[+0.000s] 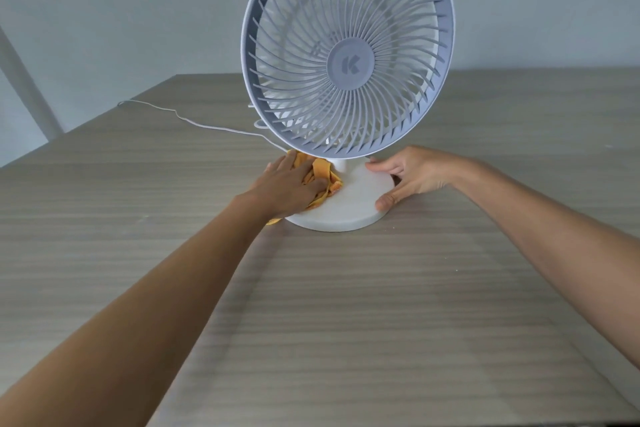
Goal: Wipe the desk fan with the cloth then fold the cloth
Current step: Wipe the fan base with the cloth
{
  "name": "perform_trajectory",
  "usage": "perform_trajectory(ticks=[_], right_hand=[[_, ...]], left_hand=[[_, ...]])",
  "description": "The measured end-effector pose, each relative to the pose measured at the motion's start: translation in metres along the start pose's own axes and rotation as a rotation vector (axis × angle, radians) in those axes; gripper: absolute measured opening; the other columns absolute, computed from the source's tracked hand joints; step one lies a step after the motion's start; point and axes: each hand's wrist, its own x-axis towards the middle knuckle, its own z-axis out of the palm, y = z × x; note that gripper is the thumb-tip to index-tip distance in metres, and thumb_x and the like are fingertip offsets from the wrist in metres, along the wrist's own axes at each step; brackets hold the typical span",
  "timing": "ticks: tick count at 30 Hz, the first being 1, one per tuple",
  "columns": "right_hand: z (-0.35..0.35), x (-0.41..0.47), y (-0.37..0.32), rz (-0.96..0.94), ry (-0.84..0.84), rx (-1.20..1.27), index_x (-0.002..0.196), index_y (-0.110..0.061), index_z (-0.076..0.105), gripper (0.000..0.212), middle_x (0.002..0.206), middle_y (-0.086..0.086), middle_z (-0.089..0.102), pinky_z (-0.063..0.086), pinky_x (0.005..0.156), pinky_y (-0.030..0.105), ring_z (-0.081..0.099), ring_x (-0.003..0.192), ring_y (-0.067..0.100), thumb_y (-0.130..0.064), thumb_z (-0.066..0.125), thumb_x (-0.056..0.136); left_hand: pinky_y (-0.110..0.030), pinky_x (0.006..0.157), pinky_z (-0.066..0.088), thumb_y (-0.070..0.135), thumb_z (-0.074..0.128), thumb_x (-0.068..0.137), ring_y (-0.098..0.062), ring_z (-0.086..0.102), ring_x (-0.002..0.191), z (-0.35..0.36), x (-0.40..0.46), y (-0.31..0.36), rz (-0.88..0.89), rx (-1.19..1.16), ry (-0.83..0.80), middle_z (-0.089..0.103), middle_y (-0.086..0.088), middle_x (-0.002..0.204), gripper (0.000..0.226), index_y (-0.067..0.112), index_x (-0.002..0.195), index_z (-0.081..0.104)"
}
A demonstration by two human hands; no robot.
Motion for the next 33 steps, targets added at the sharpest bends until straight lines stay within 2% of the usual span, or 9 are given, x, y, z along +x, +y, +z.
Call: perform_trajectory(ticks=[3,6,10,18,22,25,27,28,33], right_hand=[[0.004,-0.002,0.004,-0.004,0.07,0.022,0.145,-0.024,0.04,0.127,0.152,-0.022,0.033,0.027,0.116,0.024,0.04,0.135,0.0,-0.069,0.081,0.034],[0.013,-0.005,0.012,-0.018,0.152,0.064,0.142,-0.025,0.045,0.126,0.149,-0.023,0.037,0.028,0.117,0.024,0.042,0.133,-0.001,-0.074,0.079,0.032],[0.022,-0.008,0.019,-0.051,0.237,0.116,0.139,-0.025,0.049,0.121,0.148,-0.02,0.042,0.029,0.117,0.025,0.042,0.133,-0.001,-0.075,0.077,0.032],[0.023,-0.011,0.016,-0.077,0.279,0.057,0.139,-0.025,0.051,0.118,0.148,-0.017,0.043,0.029,0.116,0.024,0.041,0.134,0.0,-0.079,0.071,0.035],[0.023,-0.016,0.012,-0.058,0.308,-0.005,0.138,-0.025,0.053,0.101,0.147,-0.014,0.046,0.03,0.111,0.02,0.043,0.135,0.004,-0.069,0.077,0.051],[0.026,-0.024,0.009,-0.035,0.349,0.021,0.128,-0.016,0.062,0.088,0.135,0.0,0.062,0.04,0.11,0.031,0.054,0.128,0.016,-0.064,0.079,0.056],[0.031,-0.03,0.004,-0.054,0.406,0.002,0.115,-0.006,0.068,0.076,0.121,0.01,0.069,0.045,0.103,0.04,0.059,0.12,0.027,-0.059,0.079,0.061],[0.033,-0.033,0.002,-0.058,0.43,-0.014,0.11,-0.004,0.069,0.071,0.117,0.011,0.071,0.046,0.1,0.041,0.06,0.117,0.029,-0.057,0.078,0.064],[0.041,-0.048,-0.011,-0.027,0.522,0.002,0.113,-0.015,0.072,0.065,0.112,0.001,0.074,0.046,0.094,0.026,0.064,0.111,0.016,-0.054,0.083,0.062]], left_hand=[[-0.052,0.119,0.01,0.067,0.027,0.083,-0.024,0.012,0.148,0.0,0.001,0.003,-0.01,0.01,-0.016,0.017,-0.002,0.161,0.073,0.038,0.149,0.021],[-0.05,0.12,0.003,0.069,0.026,0.082,-0.024,0.003,0.15,0.004,-0.007,0.008,-0.019,0.031,-0.014,0.009,-0.006,0.163,0.079,0.034,0.152,0.017],[-0.047,0.121,0.004,0.072,0.022,0.08,-0.022,0.002,0.151,0.007,-0.027,0.021,0.021,0.057,0.013,0.011,-0.008,0.163,0.086,0.027,0.153,0.019],[-0.037,0.121,-0.003,0.057,0.025,0.097,-0.018,-0.004,0.151,0.009,-0.062,0.042,0.107,0.07,0.001,0.004,-0.007,0.164,0.065,0.03,0.154,0.015],[-0.04,0.122,-0.001,0.054,0.024,0.098,-0.018,-0.004,0.151,0.011,-0.082,0.044,0.209,0.089,0.004,0.004,-0.005,0.164,0.062,0.031,0.155,0.011],[-0.04,0.122,0.0,0.055,0.02,0.097,-0.02,-0.004,0.151,0.012,-0.097,0.044,0.265,0.125,0.005,0.003,-0.006,0.164,0.064,0.031,0.155,0.007],[-0.037,0.122,-0.001,0.055,0.018,0.096,-0.019,-0.006,0.151,0.013,-0.111,0.045,0.297,0.141,0.017,0.0,-0.005,0.164,0.064,0.032,0.154,0.006],[-0.035,0.122,-0.003,0.054,0.018,0.096,-0.019,-0.008,0.151,0.013,-0.118,0.046,0.313,0.138,0.017,-0.002,-0.004,0.164,0.063,0.034,0.154,0.006],[-0.032,0.122,-0.004,0.046,0.024,0.102,-0.014,-0.013,0.15,0.011,-0.149,0.046,0.338,0.093,-0.054,-0.011,-0.001,0.163,0.053,0.033,0.153,0.018]])
